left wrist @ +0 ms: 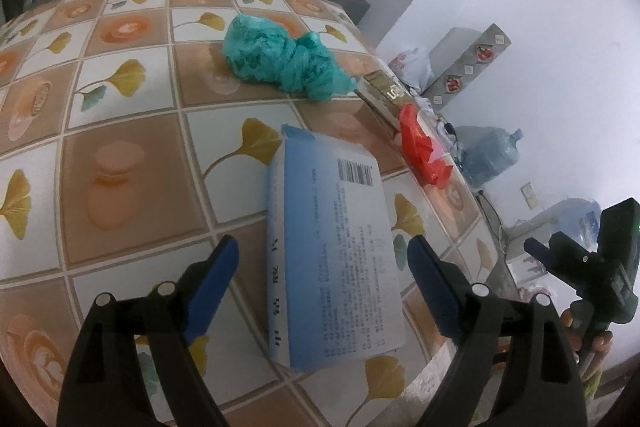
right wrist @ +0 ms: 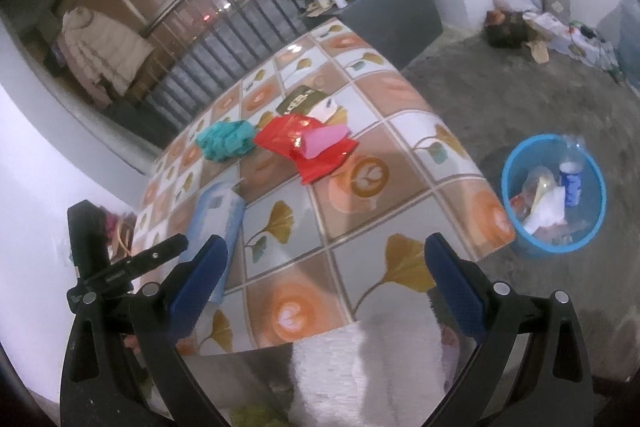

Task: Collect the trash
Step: 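Grasp the blue-white medicine box with the right tool and lift it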

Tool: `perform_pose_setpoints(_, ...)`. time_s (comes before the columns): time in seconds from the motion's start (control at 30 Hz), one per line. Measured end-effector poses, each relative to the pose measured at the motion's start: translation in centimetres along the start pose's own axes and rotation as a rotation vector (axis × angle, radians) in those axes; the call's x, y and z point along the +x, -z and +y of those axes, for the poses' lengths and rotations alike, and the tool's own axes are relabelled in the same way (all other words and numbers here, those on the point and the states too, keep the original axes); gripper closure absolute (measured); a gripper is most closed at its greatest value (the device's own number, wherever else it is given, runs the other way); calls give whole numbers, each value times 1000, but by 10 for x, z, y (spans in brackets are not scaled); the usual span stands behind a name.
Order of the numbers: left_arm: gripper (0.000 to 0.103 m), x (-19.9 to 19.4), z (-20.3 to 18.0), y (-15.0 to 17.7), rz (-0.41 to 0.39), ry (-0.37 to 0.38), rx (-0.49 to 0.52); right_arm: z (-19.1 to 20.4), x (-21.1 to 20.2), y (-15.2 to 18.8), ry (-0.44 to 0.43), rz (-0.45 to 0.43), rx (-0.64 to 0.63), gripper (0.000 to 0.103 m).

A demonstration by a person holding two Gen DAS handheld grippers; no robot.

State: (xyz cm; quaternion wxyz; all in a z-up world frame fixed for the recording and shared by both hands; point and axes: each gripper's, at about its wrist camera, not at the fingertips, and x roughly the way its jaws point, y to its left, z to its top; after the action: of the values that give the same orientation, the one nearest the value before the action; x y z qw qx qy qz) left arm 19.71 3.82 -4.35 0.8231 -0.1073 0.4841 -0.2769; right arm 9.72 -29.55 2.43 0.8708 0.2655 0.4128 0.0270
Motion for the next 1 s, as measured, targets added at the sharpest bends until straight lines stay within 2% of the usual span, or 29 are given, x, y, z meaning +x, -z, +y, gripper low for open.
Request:
perform_pose_setpoints(0.17, 17, -7, 0, 0, -33, -20, -12, -9, 0, -2, -44, 9, 42, 8)
perform_pose_setpoints(0.3, 17, -17, 6, 3, -80, -69, -27, 5, 13, -6, -83, 45, 31, 8)
perform_pose_setpoints(0.4, 17, -27, 18, 6, -121, -118, -56, 28, 30, -11, -110, 87, -3, 8)
perform_pose_setpoints(0.57, 17, -44, 40, 11, -168, -196, -109, 93, 70, -14, -141, 155, -127, 8)
perform_pose_setpoints(0.7, 17, -57, 56, 13, -208, -208, -148, 133, 112, -8, -79, 208, -187, 8)
perform_pose_setpoints(0.83, 17, -67, 69, 16, -235, -208, -182, 155, 155, 5, 53, 254, -199, 8)
perform_pose_setpoints(0.9, 17, -70, 73, 15, -239, -207, -188, 157, 167, 10, 70, 267, -202, 8)
perform_pose_setpoints(0.93, 17, -71, 75, 16, -240, -209, -190, 162, 166, 12, 84, 235, -241, 8)
perform_pose_setpoints(1.0, 17, -71, 78, 16, -241, -215, -194, 166, 169, 18, 72, 259, -307, 9)
